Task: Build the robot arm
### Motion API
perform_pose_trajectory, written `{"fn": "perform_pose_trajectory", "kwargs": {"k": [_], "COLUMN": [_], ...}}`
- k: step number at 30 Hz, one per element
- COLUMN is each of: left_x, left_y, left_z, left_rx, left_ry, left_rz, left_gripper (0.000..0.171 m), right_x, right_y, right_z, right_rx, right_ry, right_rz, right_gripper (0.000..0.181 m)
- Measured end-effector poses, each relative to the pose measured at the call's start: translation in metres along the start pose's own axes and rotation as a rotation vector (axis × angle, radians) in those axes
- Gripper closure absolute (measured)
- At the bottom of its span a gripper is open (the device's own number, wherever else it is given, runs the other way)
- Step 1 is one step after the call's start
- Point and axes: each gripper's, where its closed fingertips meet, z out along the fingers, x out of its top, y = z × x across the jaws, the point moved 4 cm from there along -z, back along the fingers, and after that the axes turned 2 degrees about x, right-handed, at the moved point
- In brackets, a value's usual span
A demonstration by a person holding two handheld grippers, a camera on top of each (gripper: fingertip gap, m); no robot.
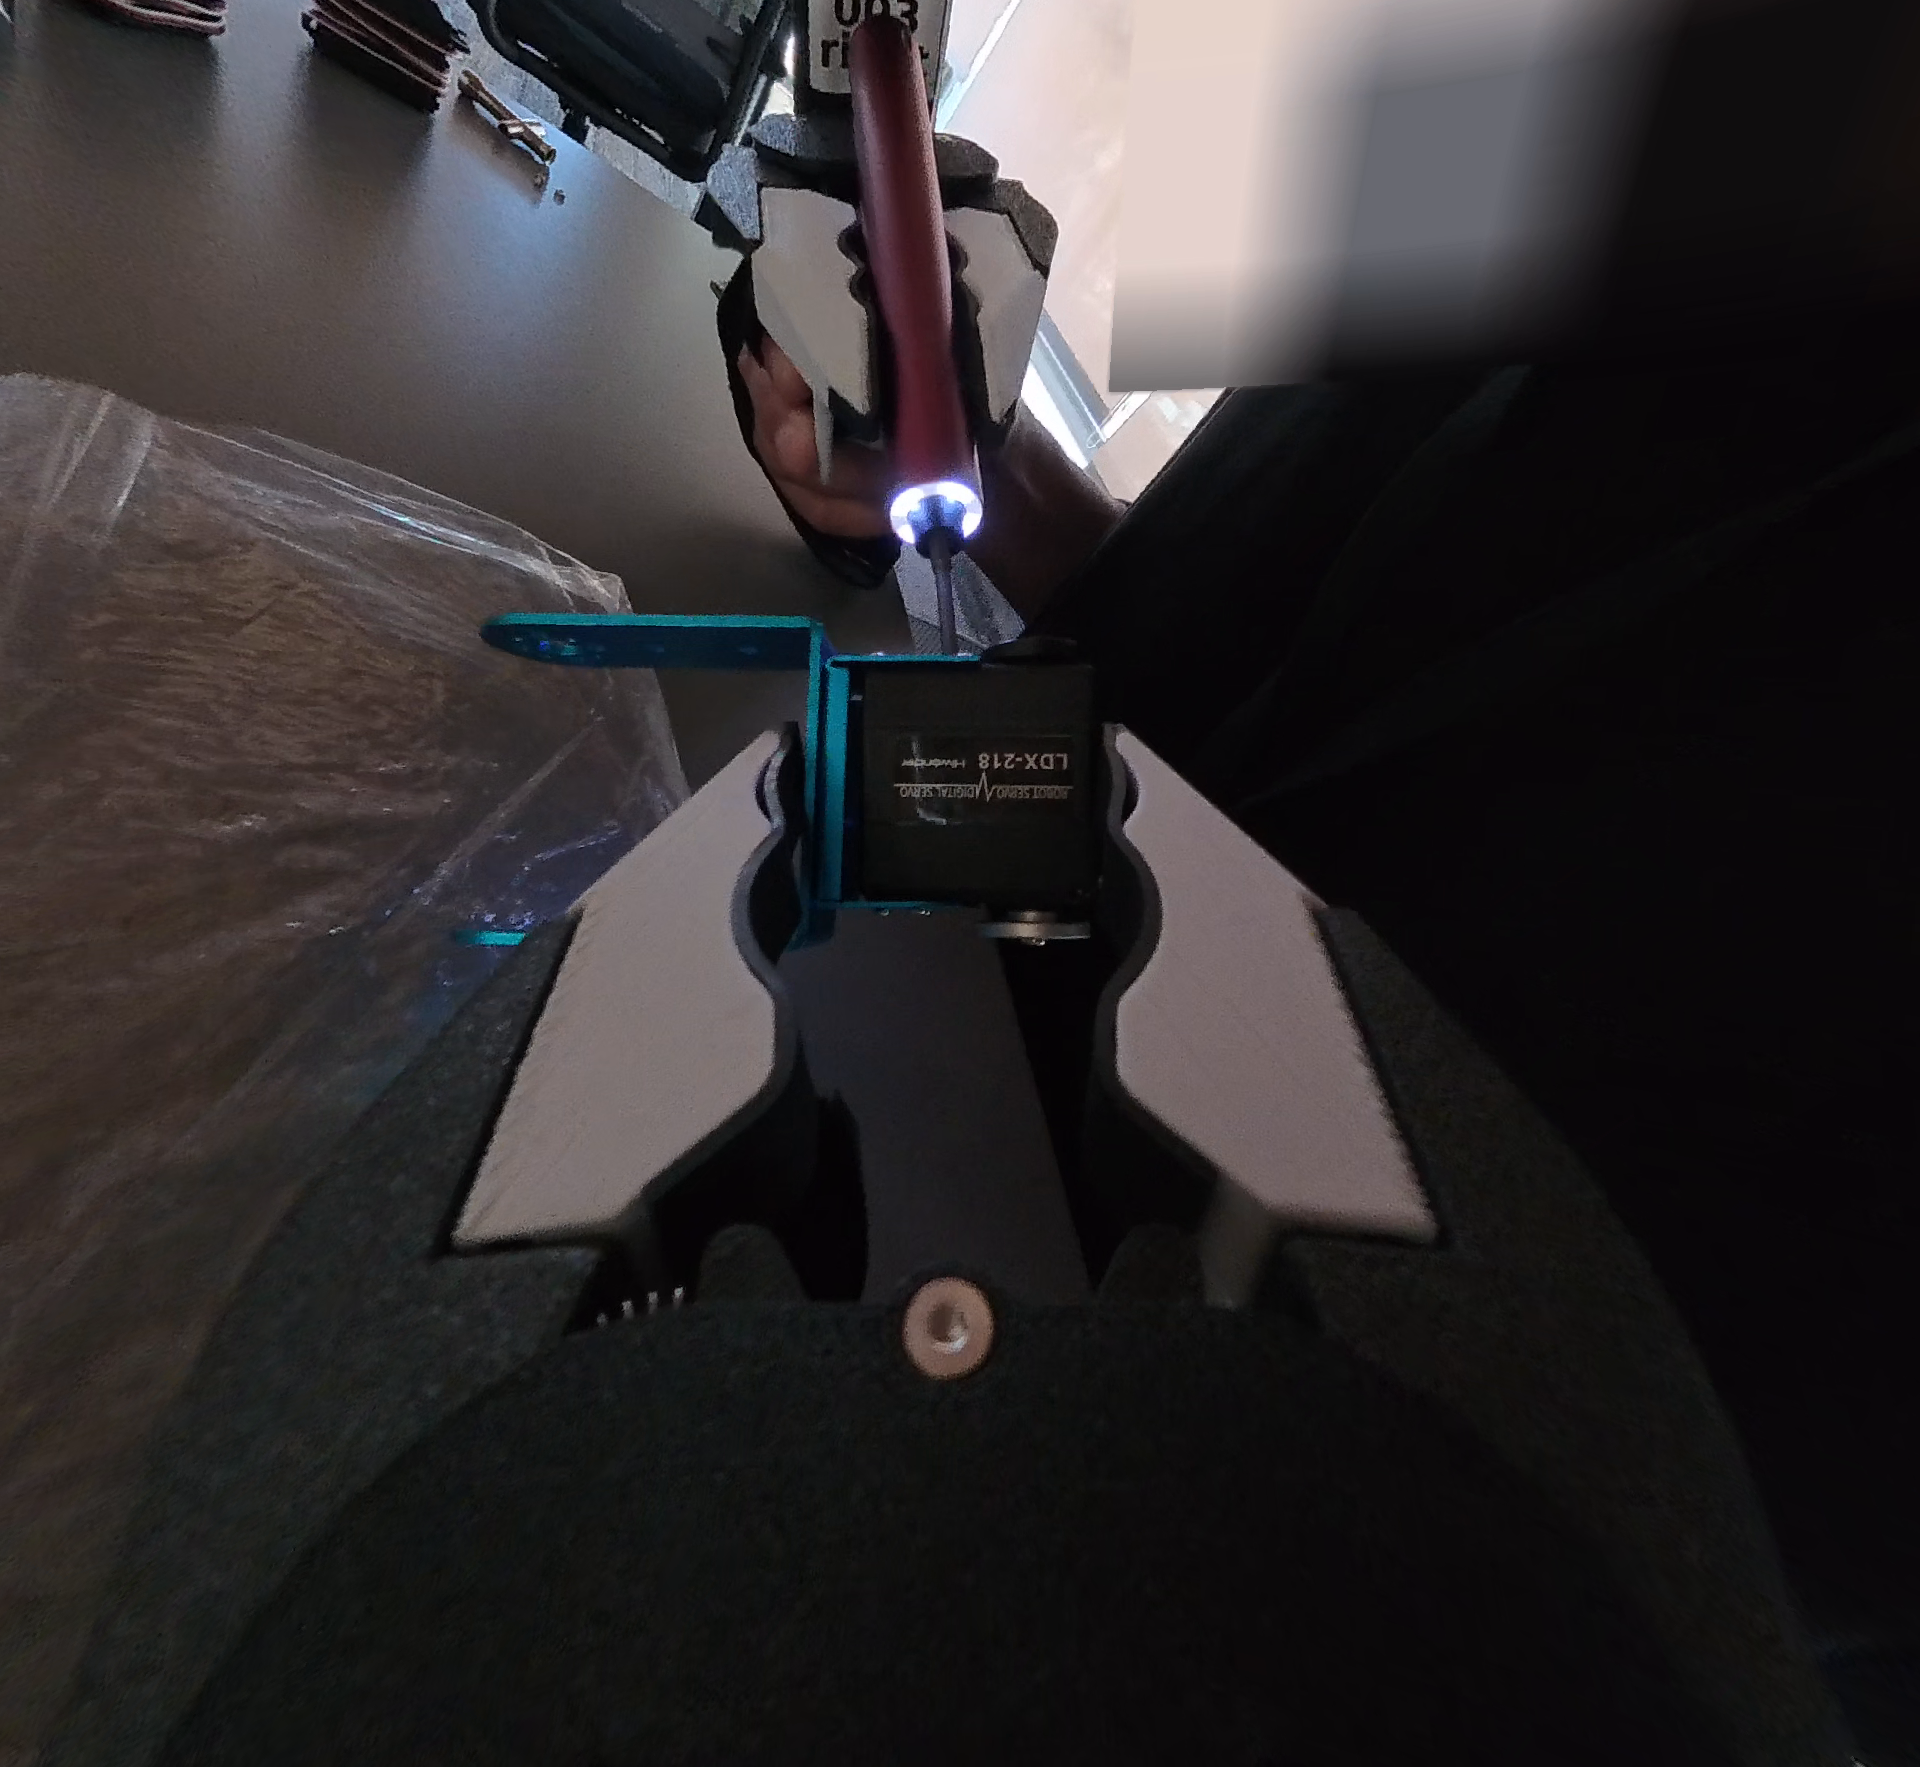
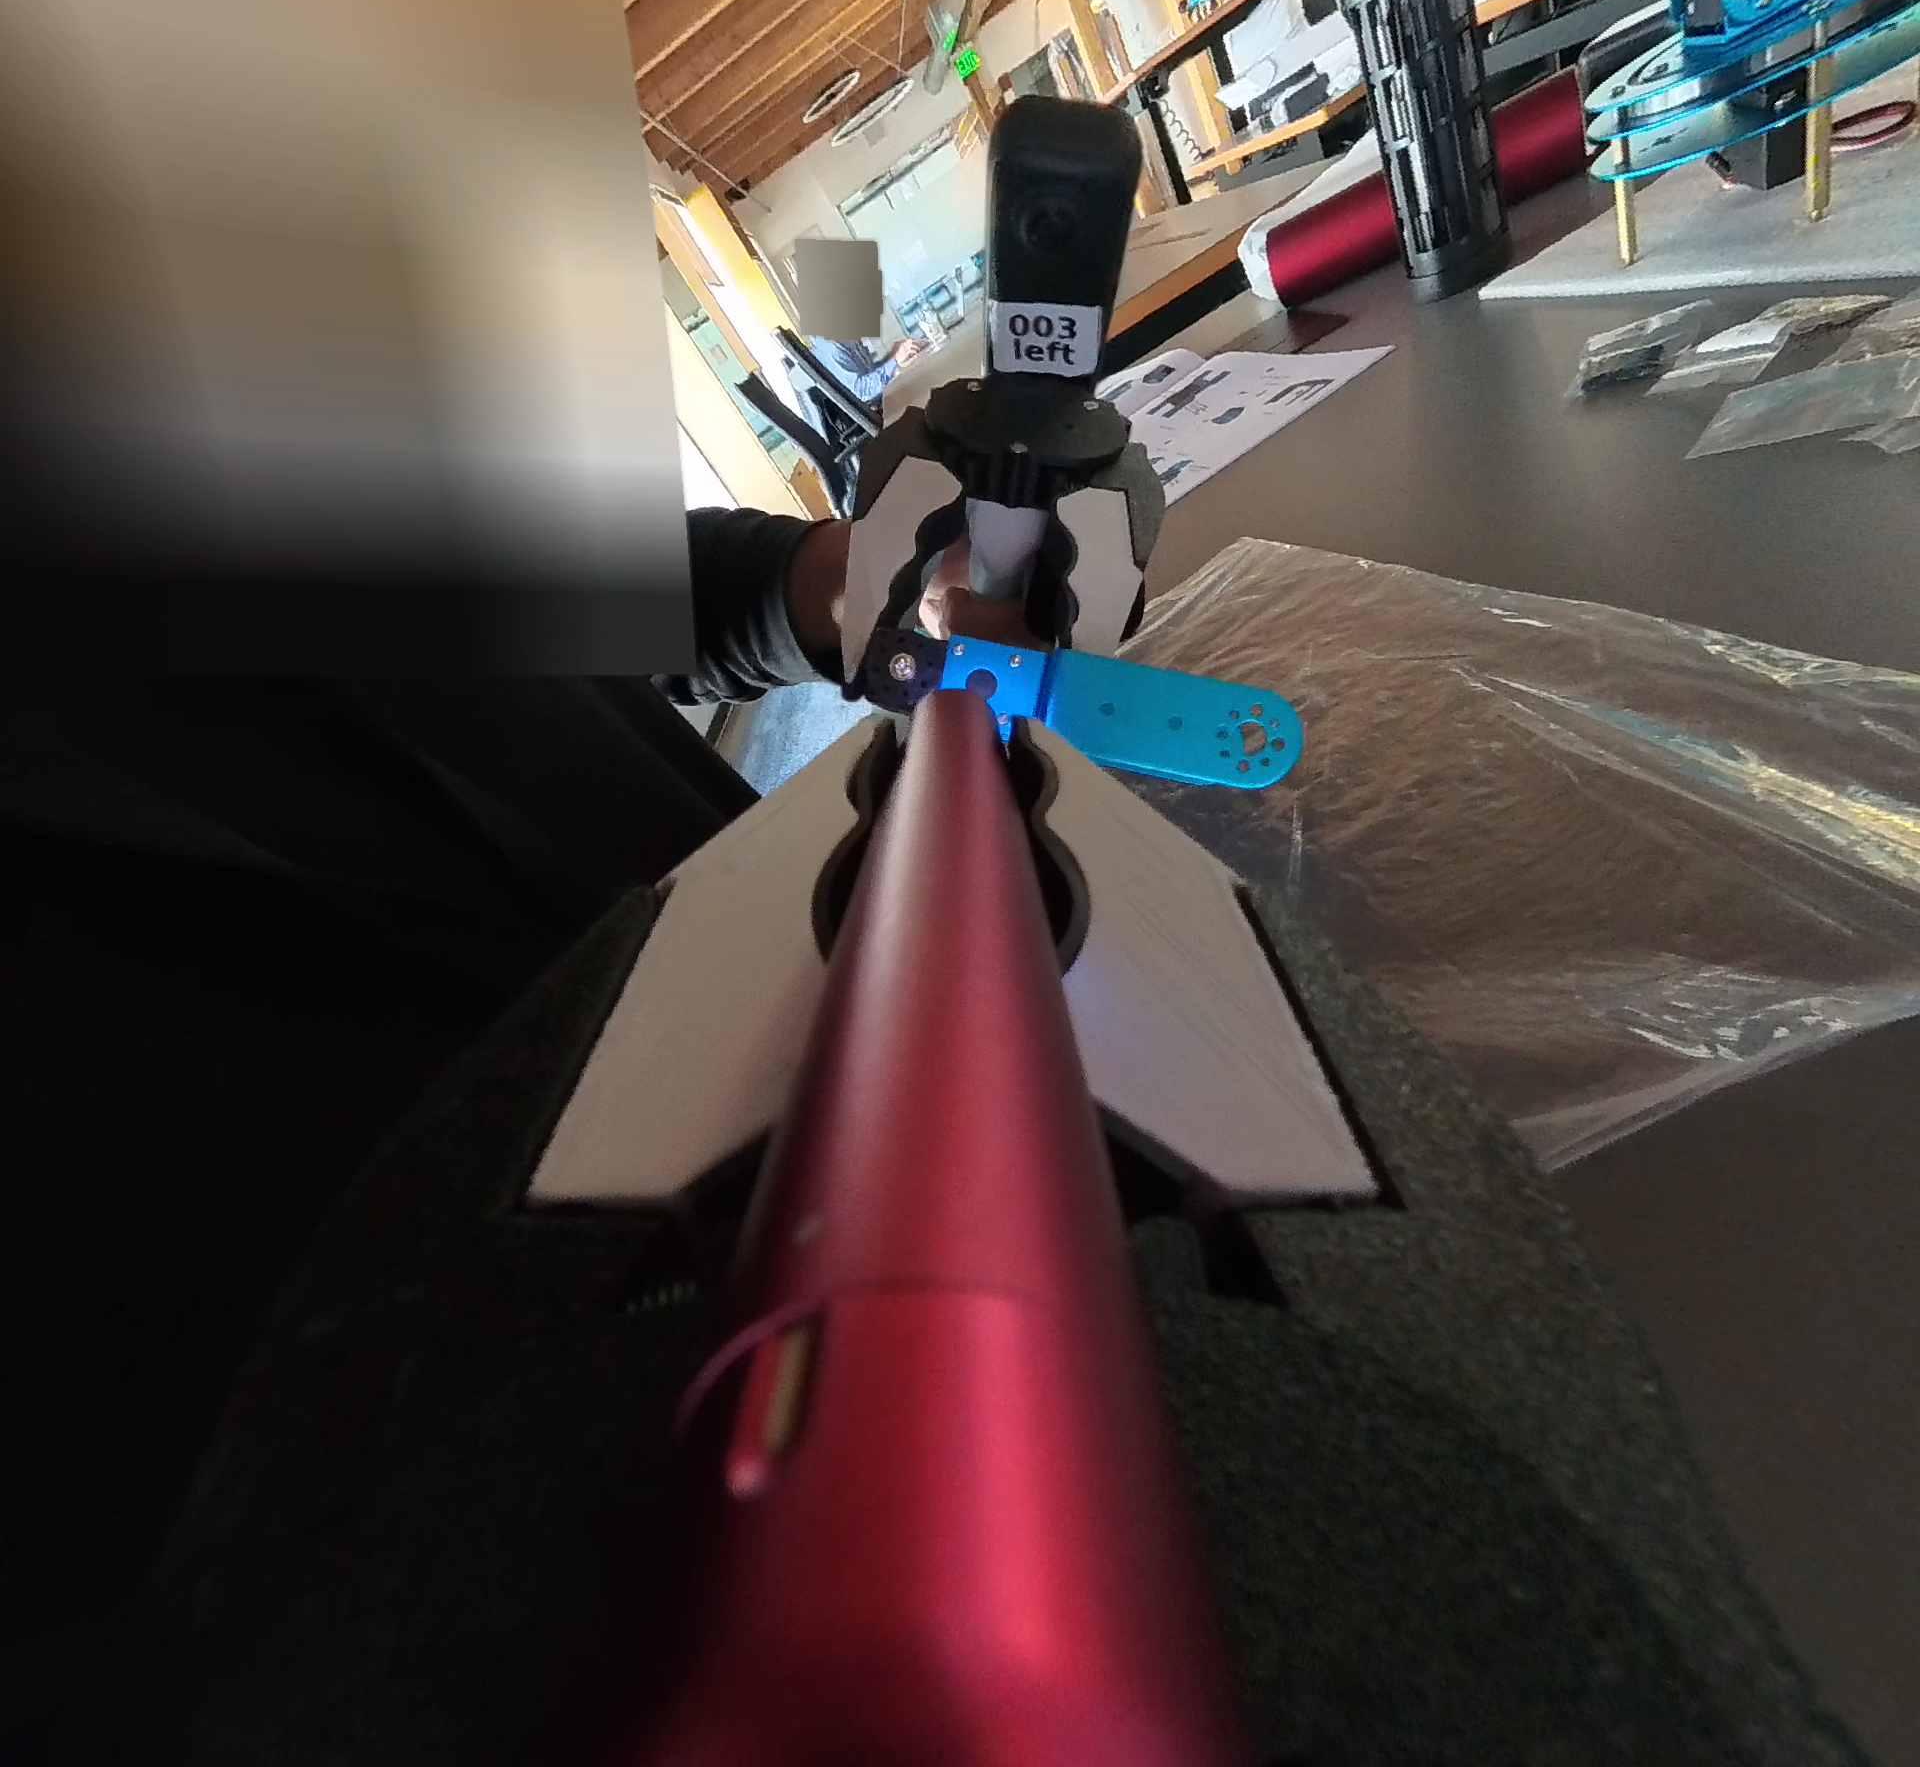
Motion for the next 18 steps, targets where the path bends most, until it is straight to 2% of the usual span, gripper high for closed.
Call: {"fn": "perform_pose_trajectory", "kwargs": {"k": [18], "left_x": [0.0021], "left_y": [0.0040], "left_z": [-0.0001], "left_rx": [0.000], "left_ry": [-0.007], "left_rz": [0.010], "left_gripper": [0.117], "right_x": [0.0004], "right_y": [-0.0026], "right_z": [-0.0009], "right_rx": [0.020], "right_ry": [0.002], "right_rz": [-0.004], "right_gripper": [0.159]}}
